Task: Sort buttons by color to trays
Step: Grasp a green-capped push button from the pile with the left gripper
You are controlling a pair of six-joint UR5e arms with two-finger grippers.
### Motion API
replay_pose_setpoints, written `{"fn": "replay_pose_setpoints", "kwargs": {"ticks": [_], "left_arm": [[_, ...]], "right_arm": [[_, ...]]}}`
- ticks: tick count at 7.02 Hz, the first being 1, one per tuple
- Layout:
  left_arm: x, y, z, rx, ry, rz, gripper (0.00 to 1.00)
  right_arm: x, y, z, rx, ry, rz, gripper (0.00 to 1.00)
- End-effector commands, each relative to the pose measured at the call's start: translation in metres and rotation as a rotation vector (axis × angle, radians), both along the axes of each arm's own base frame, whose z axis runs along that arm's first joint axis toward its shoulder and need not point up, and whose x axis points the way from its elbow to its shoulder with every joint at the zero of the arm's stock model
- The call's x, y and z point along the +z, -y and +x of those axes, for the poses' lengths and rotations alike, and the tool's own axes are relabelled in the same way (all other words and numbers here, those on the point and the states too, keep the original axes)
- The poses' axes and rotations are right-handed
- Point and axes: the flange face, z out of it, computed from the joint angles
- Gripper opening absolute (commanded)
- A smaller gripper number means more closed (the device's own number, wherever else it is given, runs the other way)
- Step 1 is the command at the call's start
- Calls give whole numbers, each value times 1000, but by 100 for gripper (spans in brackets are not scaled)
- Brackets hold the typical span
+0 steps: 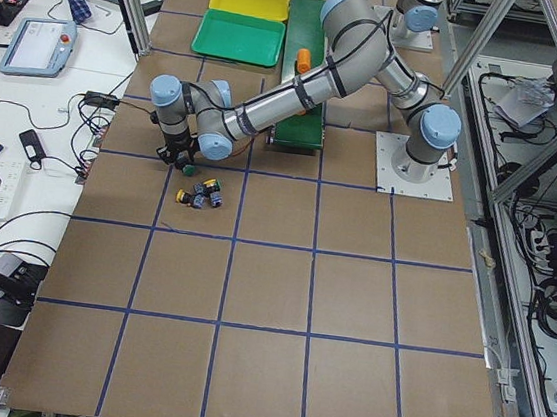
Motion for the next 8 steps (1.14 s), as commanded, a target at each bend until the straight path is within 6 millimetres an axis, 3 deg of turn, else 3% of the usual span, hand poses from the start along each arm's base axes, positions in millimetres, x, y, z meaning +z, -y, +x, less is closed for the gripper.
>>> {"fn": "replay_pose_setpoints", "kwargs": {"ticks": [1, 2, 3, 5, 6, 8], "left_arm": [[57, -26, -26, 151, 2, 25, 0], [83, -56, -51, 276, 85, 39, 0], [99, -88, -90, 336, 111, 36, 0], [113, -161, -146, 563, 114, 41, 0], [103, -200, -165, 668, 127, 66, 0], [86, -255, -180, 814, 96, 116, 0]], "right_arm": [[-3, -1, 0, -2, -1, 2, 100], [-3, -1, 0, -2, -1, 2, 100], [-3, -1, 0, -2, 1, 0, 100], [-3, -1, 0, -2, 1, 0, 100], [-3, -1, 0, -2, 1, 2, 100], [-2, -1, 0, 0, 1, 0, 100]]}}
